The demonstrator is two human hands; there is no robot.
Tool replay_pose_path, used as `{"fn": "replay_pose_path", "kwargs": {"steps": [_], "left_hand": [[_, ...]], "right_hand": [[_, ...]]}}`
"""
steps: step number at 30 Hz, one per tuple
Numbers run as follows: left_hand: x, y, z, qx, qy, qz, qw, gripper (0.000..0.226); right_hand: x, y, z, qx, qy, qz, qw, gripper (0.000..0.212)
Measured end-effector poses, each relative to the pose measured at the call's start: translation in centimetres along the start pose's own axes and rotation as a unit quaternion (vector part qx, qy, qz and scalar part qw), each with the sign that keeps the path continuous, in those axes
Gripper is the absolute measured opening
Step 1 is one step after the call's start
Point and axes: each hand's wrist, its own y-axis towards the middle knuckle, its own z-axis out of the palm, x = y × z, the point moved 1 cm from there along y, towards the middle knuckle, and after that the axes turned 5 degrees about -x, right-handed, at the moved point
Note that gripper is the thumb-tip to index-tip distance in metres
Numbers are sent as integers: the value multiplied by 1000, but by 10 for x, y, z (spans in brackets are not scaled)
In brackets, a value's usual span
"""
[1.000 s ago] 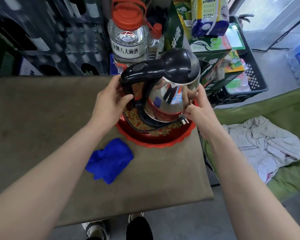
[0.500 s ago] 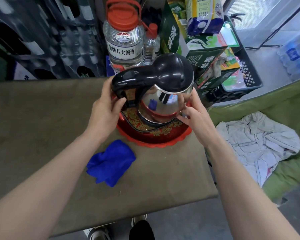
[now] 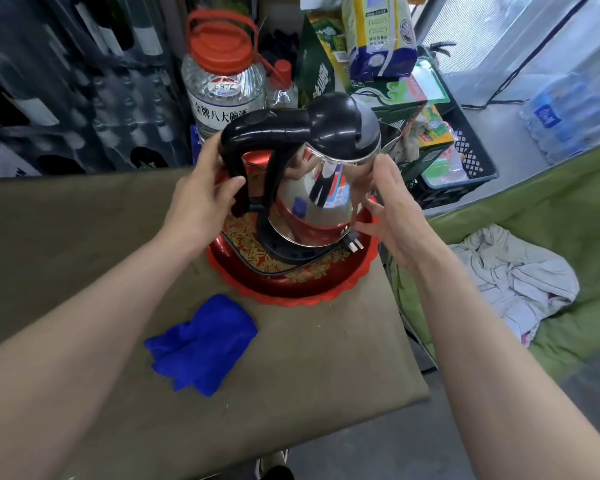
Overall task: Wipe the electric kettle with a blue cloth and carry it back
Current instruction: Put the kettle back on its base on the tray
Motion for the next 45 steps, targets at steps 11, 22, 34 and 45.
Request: {"fn": "replay_pose_path", "kwargs": {"steps": [11, 22, 34, 45], "left_hand": [[2, -4, -3, 5, -3, -13, 1000, 61], [-3, -10, -2, -5, 14, 14, 1000, 61], [2, -31, -8, 2, 29, 37, 999, 56], [2, -18, 0, 15, 29, 43, 999, 58]], "right_hand": [[-35, -15, 4, -53, -54, -119, 990, 73], [-45, 7, 1, -48, -134, -153, 978, 88], [-63, -19, 24, -125, -142, -156, 969, 111], [-64, -7, 14, -113, -141, -123, 976, 122]]}}
